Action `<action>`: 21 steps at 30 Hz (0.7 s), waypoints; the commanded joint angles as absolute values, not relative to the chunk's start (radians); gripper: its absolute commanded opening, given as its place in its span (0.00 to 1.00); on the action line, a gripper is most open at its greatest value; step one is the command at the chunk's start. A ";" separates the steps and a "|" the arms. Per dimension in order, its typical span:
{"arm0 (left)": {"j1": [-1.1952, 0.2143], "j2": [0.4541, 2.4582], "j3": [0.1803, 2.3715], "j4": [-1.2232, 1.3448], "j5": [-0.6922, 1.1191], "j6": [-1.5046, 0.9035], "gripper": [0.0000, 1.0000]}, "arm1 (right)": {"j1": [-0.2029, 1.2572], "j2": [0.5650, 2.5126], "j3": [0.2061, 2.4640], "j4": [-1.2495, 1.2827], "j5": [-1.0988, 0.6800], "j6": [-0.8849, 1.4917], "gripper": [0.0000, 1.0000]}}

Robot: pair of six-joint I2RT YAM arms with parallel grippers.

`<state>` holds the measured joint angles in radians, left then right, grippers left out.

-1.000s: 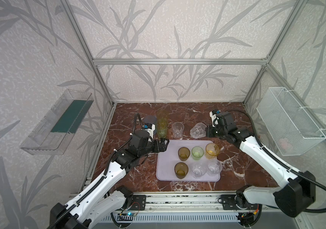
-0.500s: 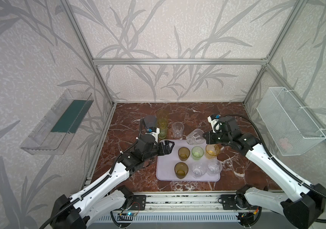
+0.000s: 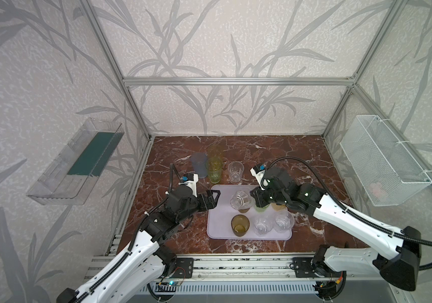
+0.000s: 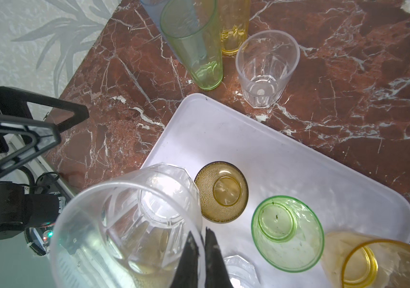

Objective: Place the glasses into the tray
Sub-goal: Place the glass on the tray.

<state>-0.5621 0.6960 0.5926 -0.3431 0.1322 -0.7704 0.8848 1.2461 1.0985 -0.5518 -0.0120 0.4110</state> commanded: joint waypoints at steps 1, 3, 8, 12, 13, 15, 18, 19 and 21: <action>-0.530 0.647 0.567 -0.419 0.118 -0.772 0.96 | 0.926 1.269 1.161 -0.524 0.018 0.429 0.00; -0.502 0.623 0.559 -0.437 0.122 -0.772 0.97 | 0.946 1.285 1.175 -0.545 0.016 0.432 0.00; -0.433 0.608 0.518 -0.428 0.169 -0.778 0.98 | 0.995 1.304 1.175 -0.566 0.033 0.444 0.00; -0.375 0.637 0.497 -0.405 0.226 -0.773 0.99 | 1.051 1.320 1.166 -0.560 0.046 0.455 0.00; -0.359 0.645 0.494 -0.396 0.244 -0.773 0.99 | 1.061 1.324 1.164 -0.555 0.049 0.458 0.00; -0.337 0.657 0.489 -0.379 0.273 -0.774 0.99 | 1.076 1.334 1.164 -0.548 0.053 0.460 0.00; -0.314 0.668 0.482 -0.358 0.302 -0.773 0.99 | 1.104 1.363 1.178 -0.539 0.063 0.450 0.00; -0.307 0.671 0.482 -0.355 0.309 -0.773 0.99 | 1.112 1.377 1.186 -0.539 0.063 0.440 0.00; -0.296 0.674 0.476 -0.348 0.322 -0.775 0.99 | 1.129 1.411 1.206 -0.550 0.074 0.433 0.00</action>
<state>-0.3103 0.6720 0.4927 -0.3763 0.2802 -0.7712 1.1091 1.3819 1.1553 -0.5617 0.0486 0.4427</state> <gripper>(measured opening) 0.992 0.072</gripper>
